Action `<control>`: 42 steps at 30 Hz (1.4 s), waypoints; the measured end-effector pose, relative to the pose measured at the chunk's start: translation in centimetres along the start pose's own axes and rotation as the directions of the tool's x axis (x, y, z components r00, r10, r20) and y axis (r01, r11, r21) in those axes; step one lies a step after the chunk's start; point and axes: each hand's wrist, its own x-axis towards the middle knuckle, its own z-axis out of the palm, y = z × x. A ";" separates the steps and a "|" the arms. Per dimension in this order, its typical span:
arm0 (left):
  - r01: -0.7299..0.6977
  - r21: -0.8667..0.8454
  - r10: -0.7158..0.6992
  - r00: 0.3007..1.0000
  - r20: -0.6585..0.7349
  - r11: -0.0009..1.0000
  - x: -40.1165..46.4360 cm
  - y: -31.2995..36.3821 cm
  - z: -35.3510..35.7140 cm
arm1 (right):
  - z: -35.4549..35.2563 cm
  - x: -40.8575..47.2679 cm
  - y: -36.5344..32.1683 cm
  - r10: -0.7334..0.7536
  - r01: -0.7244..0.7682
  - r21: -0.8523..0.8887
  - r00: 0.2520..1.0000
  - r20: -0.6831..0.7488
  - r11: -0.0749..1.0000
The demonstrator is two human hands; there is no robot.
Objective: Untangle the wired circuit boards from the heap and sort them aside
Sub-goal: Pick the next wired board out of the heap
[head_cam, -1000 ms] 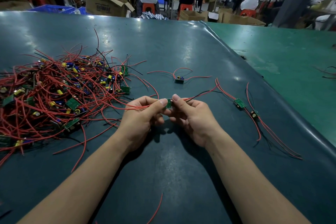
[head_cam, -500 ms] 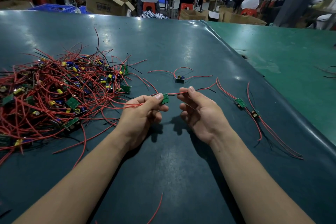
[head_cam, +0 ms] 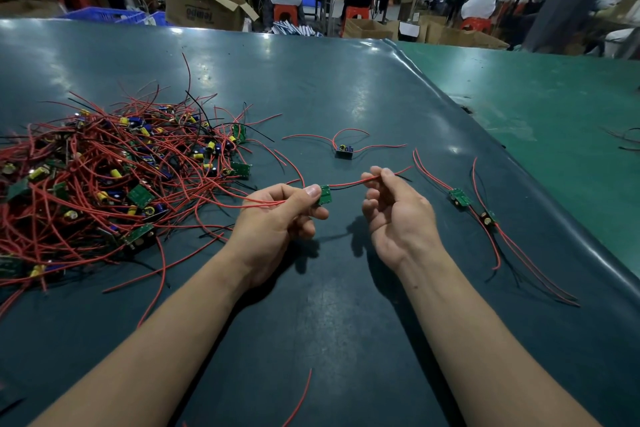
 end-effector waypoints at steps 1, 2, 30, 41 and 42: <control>-0.002 0.001 0.002 1.000 0.000 1.000 0.0 0.0 0.0 | 0.0 0.1 0.0 -0.002 0.002 -0.002 1.000 0.010 1.000; -0.003 0.000 0.003 1.000 -0.005 1.000 0.0 0.0 0.0 | -0.1 0.1 -0.1 -0.024 0.025 -0.034 1.000 0.020 0.999; -0.004 0.049 0.002 0.999 0.041 0.999 0.0 -0.2 -0.2 | -0.9 1.5 -1.2 -0.207 0.205 -0.025 0.969 -0.135 0.978; -0.002 -0.017 0.001 1.000 -0.012 1.000 0.1 -0.1 -0.2 | -0.1 -1.1 0.9 0.257 -0.140 -0.349 0.914 0.315 0.927; 0.000 -0.009 0.000 1.000 -0.004 1.000 0.1 -0.1 -0.2 | -0.1 -1.1 1.0 0.246 -0.126 -0.358 0.917 0.314 0.925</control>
